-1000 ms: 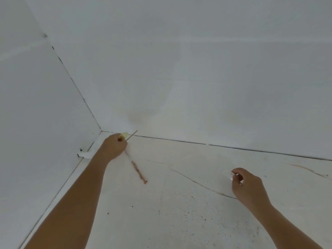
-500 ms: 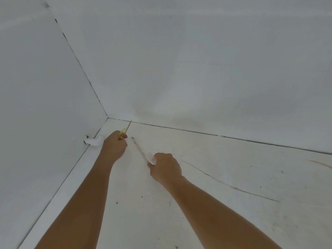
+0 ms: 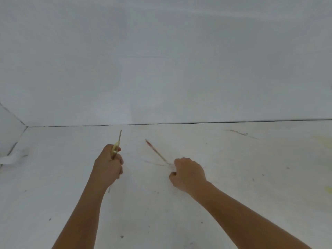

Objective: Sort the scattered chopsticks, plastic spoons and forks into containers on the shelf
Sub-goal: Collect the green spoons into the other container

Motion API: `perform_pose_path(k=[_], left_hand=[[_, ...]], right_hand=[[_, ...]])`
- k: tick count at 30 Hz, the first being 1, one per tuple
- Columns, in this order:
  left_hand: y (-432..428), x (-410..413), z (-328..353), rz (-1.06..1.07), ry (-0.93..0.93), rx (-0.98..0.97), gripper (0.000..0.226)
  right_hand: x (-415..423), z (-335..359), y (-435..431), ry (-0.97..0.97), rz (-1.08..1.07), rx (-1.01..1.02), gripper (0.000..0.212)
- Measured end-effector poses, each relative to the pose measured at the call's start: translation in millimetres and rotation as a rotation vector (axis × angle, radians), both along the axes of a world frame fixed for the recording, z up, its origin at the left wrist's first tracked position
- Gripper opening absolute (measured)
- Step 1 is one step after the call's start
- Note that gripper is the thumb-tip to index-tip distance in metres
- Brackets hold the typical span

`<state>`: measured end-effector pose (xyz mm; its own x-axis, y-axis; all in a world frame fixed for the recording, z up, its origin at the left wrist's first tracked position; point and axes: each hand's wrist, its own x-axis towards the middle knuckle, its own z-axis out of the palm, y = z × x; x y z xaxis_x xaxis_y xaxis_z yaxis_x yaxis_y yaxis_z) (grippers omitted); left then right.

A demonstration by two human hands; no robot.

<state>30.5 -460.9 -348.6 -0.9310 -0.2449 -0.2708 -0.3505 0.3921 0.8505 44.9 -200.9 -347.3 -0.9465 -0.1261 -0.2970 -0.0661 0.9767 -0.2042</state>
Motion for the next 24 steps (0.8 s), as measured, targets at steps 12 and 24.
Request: perform_pose_path(k=[12, 24], left_hand=[[407.8, 28.1, -15.4, -0.534, -0.034, 0.091, 0.025], [582.6, 72.7, -36.3, -0.371, -0.021, -0.331, 0.043]], right_hand=[[109.0, 14.0, 384.2, -0.009, -0.714, 0.047, 0.014], [104.4, -17.3, 489.6, -0.085, -0.553, -0.46, 0.057]])
